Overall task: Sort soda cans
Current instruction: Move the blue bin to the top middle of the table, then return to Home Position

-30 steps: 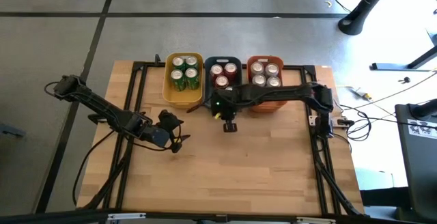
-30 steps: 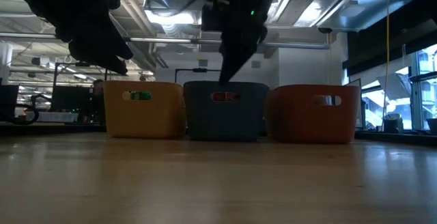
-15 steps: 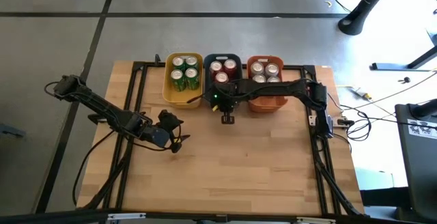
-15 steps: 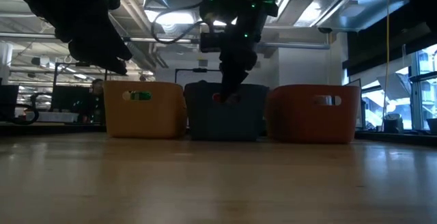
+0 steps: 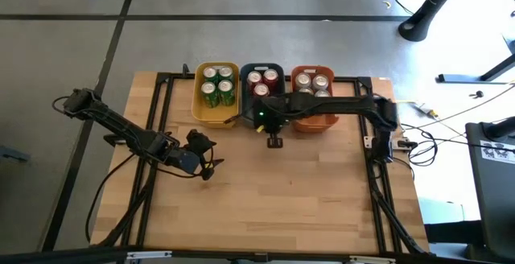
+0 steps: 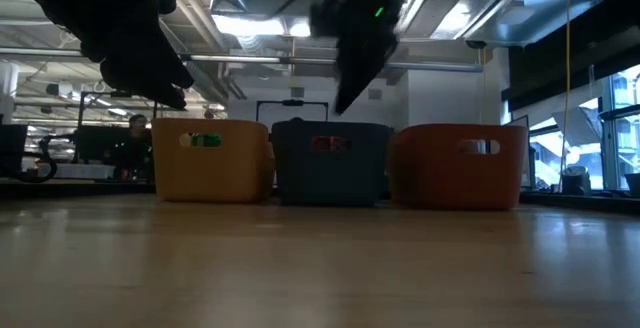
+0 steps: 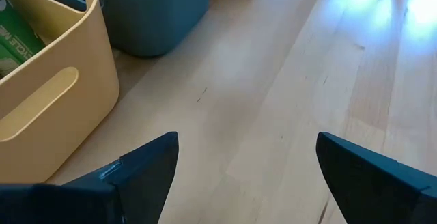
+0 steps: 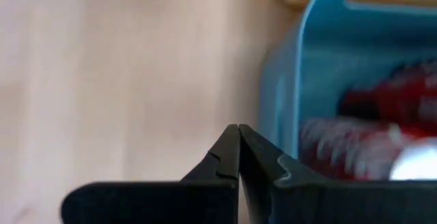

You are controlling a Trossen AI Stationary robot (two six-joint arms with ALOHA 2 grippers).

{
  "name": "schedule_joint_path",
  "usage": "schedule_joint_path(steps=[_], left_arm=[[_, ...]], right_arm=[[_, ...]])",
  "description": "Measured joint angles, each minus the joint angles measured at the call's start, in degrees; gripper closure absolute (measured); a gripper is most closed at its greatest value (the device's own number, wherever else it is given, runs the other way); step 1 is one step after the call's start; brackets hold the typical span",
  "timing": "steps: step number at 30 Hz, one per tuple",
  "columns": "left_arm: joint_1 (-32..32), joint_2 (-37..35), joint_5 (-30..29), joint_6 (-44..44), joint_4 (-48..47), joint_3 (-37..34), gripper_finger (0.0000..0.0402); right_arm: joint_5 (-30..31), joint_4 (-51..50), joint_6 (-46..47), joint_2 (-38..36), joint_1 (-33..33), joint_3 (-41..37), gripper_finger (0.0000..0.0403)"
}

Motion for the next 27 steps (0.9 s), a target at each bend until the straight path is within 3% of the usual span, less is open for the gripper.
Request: schedule_joint_path(steps=[5,12,20,27], left_arm=[[0.0,0.01,-0.01,-0.17,0.01,0.0,0.0066],[0.0,0.02,-0.01,-0.2,-0.07,0.0,0.0066],[0.0,0.01,-0.08,0.12,0.58,0.0,0.0066],[3.47,-0.01,3.11,11.97,10.88,0.0,0.0084]], right_arm=[[1.42,-10.65,4.46,-6.72,2.14,-0.07,0.0396],[11.5,-20.53,10.33,-13.83,1.83,-1.14,0.0396],[12.67,-9.0,15.44,-29.3,1.03,-19.97,0.0396],[4.43,10.4,16.21,-44.07,1.2,-37.02,0.0396]])
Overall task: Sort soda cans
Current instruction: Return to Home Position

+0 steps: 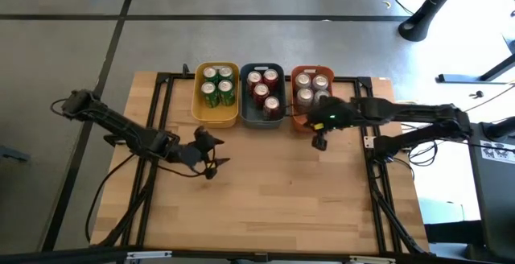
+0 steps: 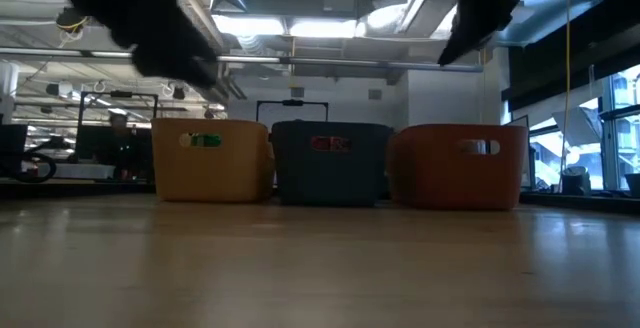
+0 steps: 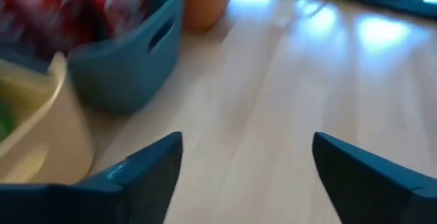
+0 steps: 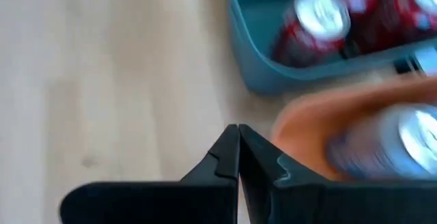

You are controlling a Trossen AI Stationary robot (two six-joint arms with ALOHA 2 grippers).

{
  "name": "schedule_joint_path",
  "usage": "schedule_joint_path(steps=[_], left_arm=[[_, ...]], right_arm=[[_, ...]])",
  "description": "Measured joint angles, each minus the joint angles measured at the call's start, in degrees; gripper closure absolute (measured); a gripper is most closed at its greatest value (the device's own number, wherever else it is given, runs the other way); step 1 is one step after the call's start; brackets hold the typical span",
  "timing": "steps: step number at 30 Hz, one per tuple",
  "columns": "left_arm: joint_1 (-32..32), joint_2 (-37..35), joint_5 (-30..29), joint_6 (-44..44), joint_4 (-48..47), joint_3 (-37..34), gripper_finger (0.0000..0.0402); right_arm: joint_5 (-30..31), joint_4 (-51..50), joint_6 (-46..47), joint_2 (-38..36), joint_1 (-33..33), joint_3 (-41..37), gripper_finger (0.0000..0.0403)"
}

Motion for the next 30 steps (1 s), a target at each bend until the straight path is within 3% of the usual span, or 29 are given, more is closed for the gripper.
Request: schedule_joint_path(steps=[4,9,12,19,24,30], left_arm=[[6.01,-0.1,9.69,11.67,9.47,0.02,0.016],[15.21,-2.26,22.91,19.07,12.21,0.02,0.0311],[17.86,-5.56,26.04,22.82,11.99,0.02,0.0384],[18.07,-15.44,28.79,28.56,12.34,-1.48,0.0379],[18.32,-22.02,29.23,29.45,15.8,-9.24,0.0399],[17.44,-34.69,29.24,28.31,17.98,-17.42,0.0392]], right_arm=[[-6.57,12.22,-1.31,-8.25,0.0,-7.93,0.0396],[-10.75,22.37,-1.61,-18.46,0.0,-16.9,0.0396],[-11.18,28.86,0.38,-24.47,0.0,-22.61,0.0396],[-12.12,37.38,2.73,-38.02,0.0,-34.44,0.0396],[-12.07,43.71,3.97,-45.23,0.02,-40.46,0.0396],[-11.9,43.58,3.94,-51.36,0.02,-44.27,0.0396]])
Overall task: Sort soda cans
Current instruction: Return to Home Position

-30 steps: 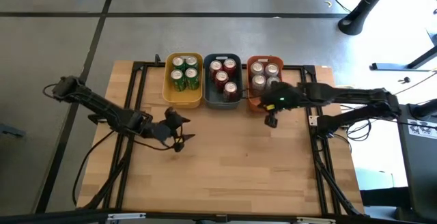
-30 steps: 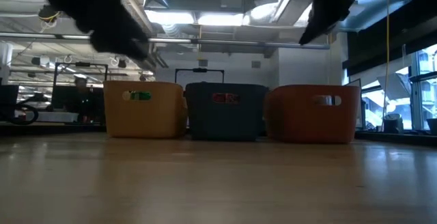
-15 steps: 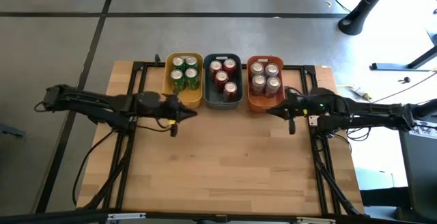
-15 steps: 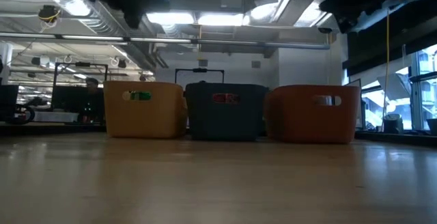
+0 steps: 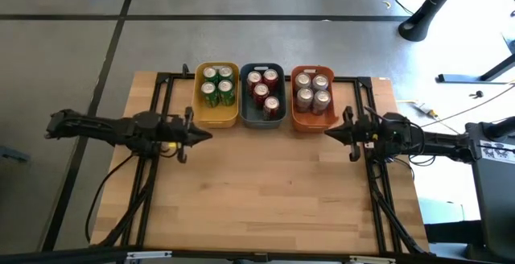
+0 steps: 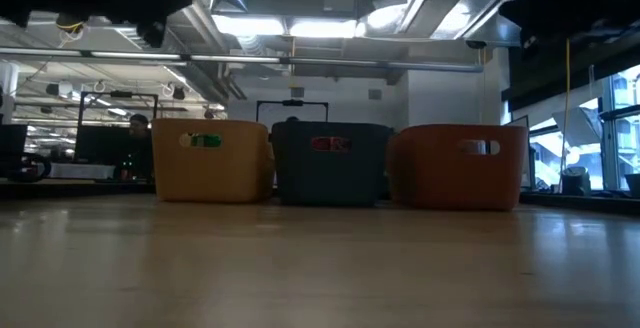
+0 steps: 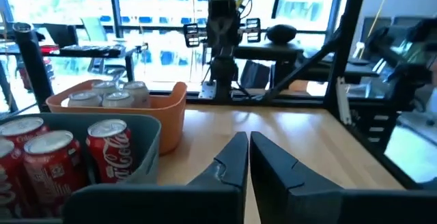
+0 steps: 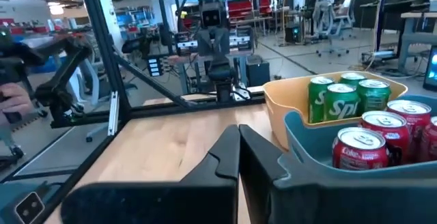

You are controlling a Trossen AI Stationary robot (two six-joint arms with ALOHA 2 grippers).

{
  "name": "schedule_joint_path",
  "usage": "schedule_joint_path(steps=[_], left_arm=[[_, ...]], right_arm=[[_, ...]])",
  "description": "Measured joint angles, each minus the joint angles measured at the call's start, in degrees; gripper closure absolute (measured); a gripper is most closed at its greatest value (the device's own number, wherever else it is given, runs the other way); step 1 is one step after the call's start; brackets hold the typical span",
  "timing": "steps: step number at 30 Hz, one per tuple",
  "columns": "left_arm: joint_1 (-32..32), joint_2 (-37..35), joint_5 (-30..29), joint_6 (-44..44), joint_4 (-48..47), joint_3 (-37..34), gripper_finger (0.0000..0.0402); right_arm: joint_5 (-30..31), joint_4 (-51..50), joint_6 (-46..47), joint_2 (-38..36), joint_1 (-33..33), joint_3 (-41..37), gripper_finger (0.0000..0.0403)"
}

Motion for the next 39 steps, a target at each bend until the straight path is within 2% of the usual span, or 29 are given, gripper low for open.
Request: schedule_joint_path(steps=[7,11,14,23,30,39], left_arm=[[0.05,-12.75,-0.68,-3.31,-0.32,-8.25,0.04],[0.8,-17.22,-3.0,-0.36,-3.91,-9.83,0.0395],[0.77,-18.59,-2.9,-3.77,-4.77,-10.51,0.0391],[1.49,-22.78,-2.94,-1.77,-0.26,-16.16,0.0398],[1.91,-28.56,-2.72,-1.28,-7.04,-16.15,0.0393],[1.91,-28.0,-2.0,1.3,-8.33,-16.15,0.0397]], right_arm=[[1.91,0.9,0.09,-6.12,0.0,-4.57,0.0396],[1.94,0.69,0.15,-9.79,0.0,-6.86,0.0396],[3.27,0.6,0.33,-12.25,0.0,-8.87,0.0396],[10.05,1.96,3.09,-14.17,0.0,-14.07,0.0396],[10.34,1.34,2.7,-14.16,0.01,-14.12,0.0396],[10.34,0.27,-1.52,-14.16,0.0,-14.21,0.0396]])
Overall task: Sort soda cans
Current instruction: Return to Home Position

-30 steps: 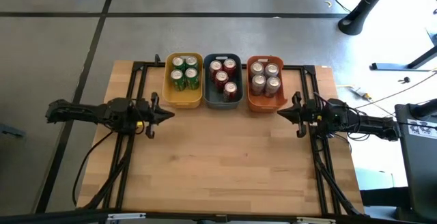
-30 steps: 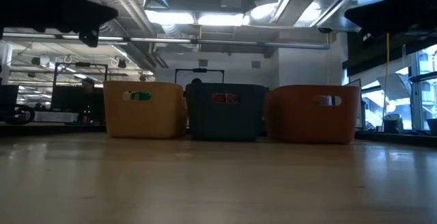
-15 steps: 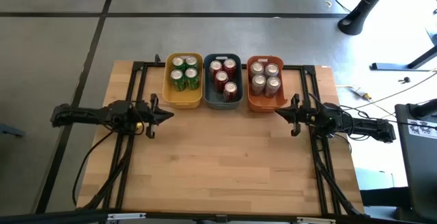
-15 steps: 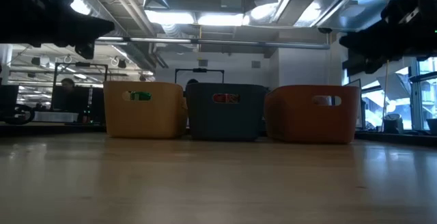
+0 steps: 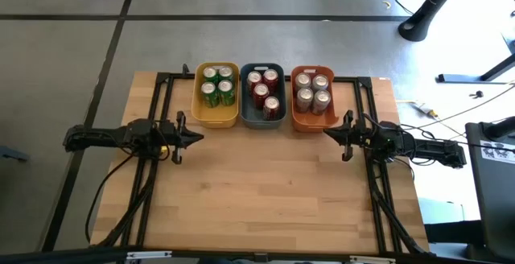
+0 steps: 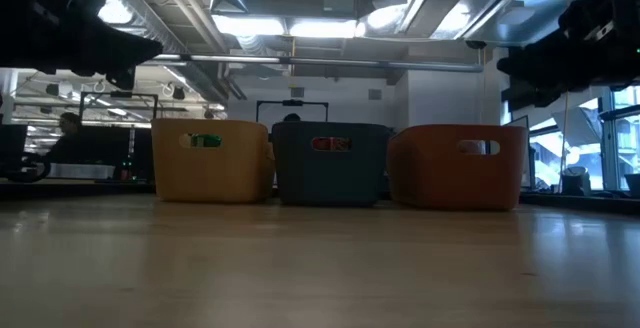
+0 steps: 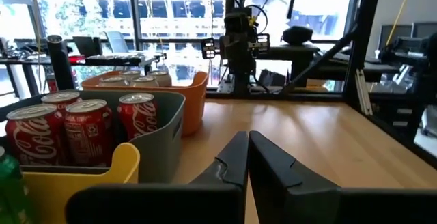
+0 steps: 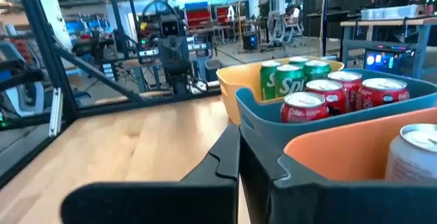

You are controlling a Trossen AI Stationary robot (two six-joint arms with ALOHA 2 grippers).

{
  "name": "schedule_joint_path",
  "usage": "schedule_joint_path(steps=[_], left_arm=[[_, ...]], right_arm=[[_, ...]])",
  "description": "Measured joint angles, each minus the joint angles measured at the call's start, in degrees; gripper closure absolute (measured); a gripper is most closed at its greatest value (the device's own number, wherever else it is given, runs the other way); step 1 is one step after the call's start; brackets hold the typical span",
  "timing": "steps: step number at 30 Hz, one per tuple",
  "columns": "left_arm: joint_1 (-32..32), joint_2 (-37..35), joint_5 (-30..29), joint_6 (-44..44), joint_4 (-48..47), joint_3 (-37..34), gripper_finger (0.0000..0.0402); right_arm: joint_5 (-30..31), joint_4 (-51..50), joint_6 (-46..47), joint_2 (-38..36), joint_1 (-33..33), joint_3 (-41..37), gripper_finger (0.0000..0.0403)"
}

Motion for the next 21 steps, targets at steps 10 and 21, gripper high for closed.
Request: schedule_joint_path(steps=[10,21], left_arm=[[0.0,0.08,0.0,1.54,0.0,0.0,0.0392],[0.0,0.08,-0.01,1.53,0.0,-0.02,0.0391]], right_arm=[[-1.07,-0.55,-0.15,0.46,0.0,-0.07,0.0396],[-1.07,-0.7,-0.15,0.46,0.0,-0.11,0.0396]])
